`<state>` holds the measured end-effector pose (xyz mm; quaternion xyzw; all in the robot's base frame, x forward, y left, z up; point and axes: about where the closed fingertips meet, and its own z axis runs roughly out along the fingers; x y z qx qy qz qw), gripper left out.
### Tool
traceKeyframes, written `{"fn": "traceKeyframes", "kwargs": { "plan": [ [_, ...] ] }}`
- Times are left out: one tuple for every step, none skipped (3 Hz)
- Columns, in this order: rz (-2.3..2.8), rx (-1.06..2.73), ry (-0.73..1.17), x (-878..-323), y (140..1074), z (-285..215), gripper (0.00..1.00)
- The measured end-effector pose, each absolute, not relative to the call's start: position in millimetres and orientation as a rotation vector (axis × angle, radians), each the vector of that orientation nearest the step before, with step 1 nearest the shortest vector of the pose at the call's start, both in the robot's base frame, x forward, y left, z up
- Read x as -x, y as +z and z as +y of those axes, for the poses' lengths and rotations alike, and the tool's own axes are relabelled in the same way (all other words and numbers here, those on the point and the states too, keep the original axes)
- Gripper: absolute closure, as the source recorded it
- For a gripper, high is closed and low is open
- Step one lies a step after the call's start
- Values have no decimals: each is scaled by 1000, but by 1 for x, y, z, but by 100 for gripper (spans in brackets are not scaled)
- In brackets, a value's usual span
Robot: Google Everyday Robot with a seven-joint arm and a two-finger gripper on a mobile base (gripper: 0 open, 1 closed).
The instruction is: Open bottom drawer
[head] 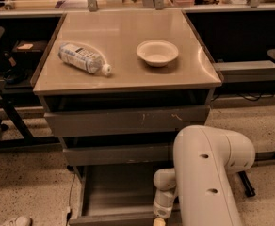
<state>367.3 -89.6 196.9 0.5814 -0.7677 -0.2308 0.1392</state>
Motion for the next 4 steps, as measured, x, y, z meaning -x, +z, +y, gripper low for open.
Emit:
{"fn": "traceKeyframes", "kwargs": {
  "plan": [
    [-2238,-1586,-737,-326,216,-105,0],
    [-2238,-1581,-740,-324,216,-106,0],
    [-2328,-1558,-739,-325,238,-122,0],
    [-2558,-1426,-683,-308,291,-178,0]
  ]
}}
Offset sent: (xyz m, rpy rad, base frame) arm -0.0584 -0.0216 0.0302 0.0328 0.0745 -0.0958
